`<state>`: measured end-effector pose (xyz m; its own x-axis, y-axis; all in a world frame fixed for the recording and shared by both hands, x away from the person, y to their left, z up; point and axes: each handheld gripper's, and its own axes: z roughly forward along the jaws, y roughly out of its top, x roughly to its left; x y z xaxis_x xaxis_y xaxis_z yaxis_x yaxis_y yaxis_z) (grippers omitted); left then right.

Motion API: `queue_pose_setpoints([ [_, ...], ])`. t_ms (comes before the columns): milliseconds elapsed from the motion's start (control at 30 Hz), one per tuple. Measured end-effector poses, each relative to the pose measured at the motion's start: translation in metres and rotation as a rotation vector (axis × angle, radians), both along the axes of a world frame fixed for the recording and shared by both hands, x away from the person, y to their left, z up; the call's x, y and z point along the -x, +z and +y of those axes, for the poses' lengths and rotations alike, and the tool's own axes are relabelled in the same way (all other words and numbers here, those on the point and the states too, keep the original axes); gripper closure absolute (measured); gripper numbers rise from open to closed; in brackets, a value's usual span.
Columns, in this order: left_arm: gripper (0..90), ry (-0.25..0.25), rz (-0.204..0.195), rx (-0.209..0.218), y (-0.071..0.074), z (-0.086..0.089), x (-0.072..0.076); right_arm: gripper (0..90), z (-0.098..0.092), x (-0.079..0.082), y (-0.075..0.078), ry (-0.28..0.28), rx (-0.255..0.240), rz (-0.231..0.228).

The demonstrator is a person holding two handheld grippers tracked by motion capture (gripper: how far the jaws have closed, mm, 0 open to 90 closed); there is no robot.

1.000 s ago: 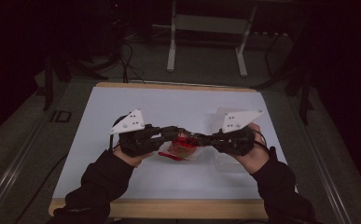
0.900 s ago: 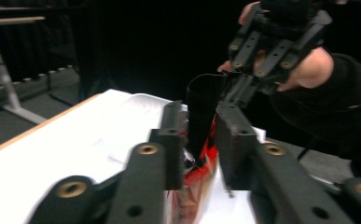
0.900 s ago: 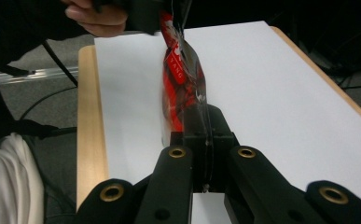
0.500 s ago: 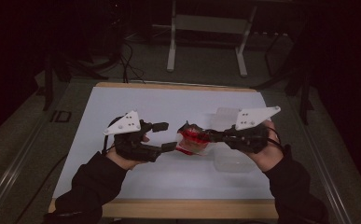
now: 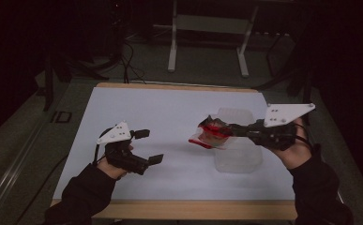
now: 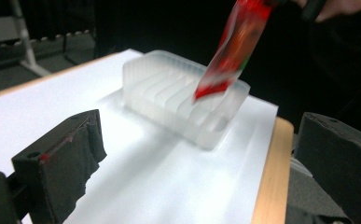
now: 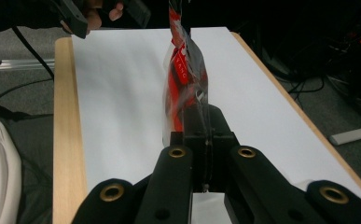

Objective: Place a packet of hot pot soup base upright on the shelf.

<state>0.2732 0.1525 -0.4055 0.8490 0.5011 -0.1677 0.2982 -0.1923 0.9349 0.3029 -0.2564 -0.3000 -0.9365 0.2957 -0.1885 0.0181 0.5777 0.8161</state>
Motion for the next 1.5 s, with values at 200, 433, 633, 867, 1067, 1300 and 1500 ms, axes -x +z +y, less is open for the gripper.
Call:
queue_pose_setpoints([
  [200,1.4,0.024,0.021,-0.008,-0.019,0.009,0.006,90.0,-0.027,0.0,0.006,0.003,0.0,-0.036],
  [433,1.4,0.03,0.039,-0.025,-0.037,0.011,0.01,90.0,-0.054,0.001,0.0,0.015,0.033,-0.051],
  [633,1.4,0.033,0.061,-0.015,-0.048,0.014,0.012,90.0,-0.073,-0.001,-0.016,-0.001,0.047,-0.025],
  [867,1.4,0.038,0.069,-0.01,-0.055,0.016,0.012,90.0,-0.084,-0.005,-0.033,-0.009,0.059,-0.006],
  [1067,1.4,0.043,0.075,-0.021,-0.06,0.017,0.01,90.0,-0.088,-0.008,-0.052,-0.017,0.084,-0.007],
  [1300,1.4,0.041,0.08,-0.018,-0.062,0.018,0.01,90.0,-0.084,-0.013,-0.068,0.009,0.087,0.044],
  [1500,1.4,0.043,0.081,-0.03,-0.065,0.019,0.01,90.0,-0.08,-0.018,-0.082,0.025,0.092,0.082],
])
